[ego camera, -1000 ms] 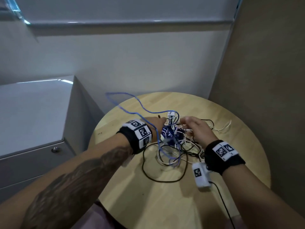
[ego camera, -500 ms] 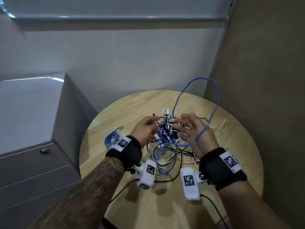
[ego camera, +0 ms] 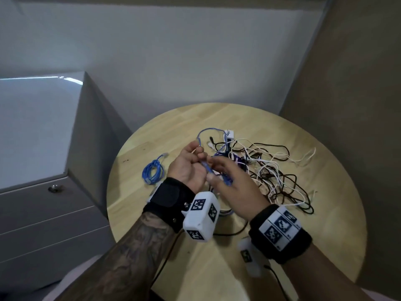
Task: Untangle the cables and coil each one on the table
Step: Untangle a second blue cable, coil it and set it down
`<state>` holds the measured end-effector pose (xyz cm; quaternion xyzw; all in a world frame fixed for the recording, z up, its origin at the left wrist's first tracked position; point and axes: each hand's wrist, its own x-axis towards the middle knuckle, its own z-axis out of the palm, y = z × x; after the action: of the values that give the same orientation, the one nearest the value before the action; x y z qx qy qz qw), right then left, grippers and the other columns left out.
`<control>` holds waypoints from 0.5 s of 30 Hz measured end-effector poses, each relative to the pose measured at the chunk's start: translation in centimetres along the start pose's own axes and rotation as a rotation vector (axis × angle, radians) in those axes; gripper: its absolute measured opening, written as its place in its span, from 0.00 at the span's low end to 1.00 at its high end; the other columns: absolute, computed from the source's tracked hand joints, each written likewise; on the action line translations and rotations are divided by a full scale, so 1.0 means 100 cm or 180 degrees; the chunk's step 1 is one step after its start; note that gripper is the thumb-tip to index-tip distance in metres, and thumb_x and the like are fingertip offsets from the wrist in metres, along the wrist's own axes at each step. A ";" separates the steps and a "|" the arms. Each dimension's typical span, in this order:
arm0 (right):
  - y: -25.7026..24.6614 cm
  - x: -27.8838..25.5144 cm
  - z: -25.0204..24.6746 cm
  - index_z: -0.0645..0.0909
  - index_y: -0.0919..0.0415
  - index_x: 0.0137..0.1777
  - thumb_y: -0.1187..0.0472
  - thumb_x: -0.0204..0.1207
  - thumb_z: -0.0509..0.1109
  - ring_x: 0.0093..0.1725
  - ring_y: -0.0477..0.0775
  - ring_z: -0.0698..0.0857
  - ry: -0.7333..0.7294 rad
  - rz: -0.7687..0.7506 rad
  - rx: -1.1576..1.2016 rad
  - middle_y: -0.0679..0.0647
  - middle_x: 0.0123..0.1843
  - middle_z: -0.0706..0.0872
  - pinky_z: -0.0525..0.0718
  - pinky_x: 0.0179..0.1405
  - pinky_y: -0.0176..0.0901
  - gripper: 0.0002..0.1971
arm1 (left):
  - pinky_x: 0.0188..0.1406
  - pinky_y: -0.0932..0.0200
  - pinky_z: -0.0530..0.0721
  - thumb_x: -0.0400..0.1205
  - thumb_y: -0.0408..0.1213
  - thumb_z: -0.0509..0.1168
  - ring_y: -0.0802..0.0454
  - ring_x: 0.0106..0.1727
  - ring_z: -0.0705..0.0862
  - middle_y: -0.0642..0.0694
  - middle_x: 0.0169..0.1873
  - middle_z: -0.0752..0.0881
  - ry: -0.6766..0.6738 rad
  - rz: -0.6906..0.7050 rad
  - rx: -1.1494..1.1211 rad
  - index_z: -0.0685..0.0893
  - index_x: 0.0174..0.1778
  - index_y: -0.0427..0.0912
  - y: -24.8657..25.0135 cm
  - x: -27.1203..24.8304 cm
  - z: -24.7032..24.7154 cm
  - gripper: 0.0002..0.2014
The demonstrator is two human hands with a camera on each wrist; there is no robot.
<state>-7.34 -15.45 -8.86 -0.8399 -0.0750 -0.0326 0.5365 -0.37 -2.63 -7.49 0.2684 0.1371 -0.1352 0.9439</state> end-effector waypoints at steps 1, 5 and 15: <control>0.005 0.001 0.004 0.82 0.45 0.61 0.54 0.84 0.70 0.59 0.34 0.86 -0.0253 0.0193 0.0114 0.40 0.58 0.90 0.82 0.61 0.39 0.08 | 0.31 0.59 0.78 0.66 0.15 0.43 0.53 0.28 0.70 0.45 0.32 0.73 -0.0063 0.0029 -0.0075 0.77 0.44 0.39 0.001 -0.001 0.002 0.23; 0.006 0.003 -0.009 0.85 0.60 0.46 0.57 0.81 0.74 0.37 0.54 0.87 -0.0312 0.0309 0.0097 0.62 0.38 0.90 0.83 0.43 0.51 0.07 | 0.32 0.59 0.81 0.67 0.14 0.40 0.55 0.26 0.72 0.46 0.31 0.74 0.0027 0.0340 -0.0157 0.77 0.43 0.40 0.014 0.003 -0.002 0.25; -0.008 0.009 -0.039 0.89 0.51 0.47 0.60 0.76 0.72 0.34 0.43 0.82 0.0331 -0.0506 -0.0737 0.44 0.33 0.84 0.78 0.37 0.38 0.05 | 0.53 0.57 0.85 0.86 0.33 0.63 0.55 0.51 0.88 0.45 0.49 0.90 -0.1579 0.1203 0.3727 0.85 0.62 0.34 -0.004 -0.023 -0.006 0.12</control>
<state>-6.46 -18.55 -6.36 -0.8848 -0.1091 -0.1269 0.4349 -2.69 -2.23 -7.37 0.7173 -0.2298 -0.0773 0.6532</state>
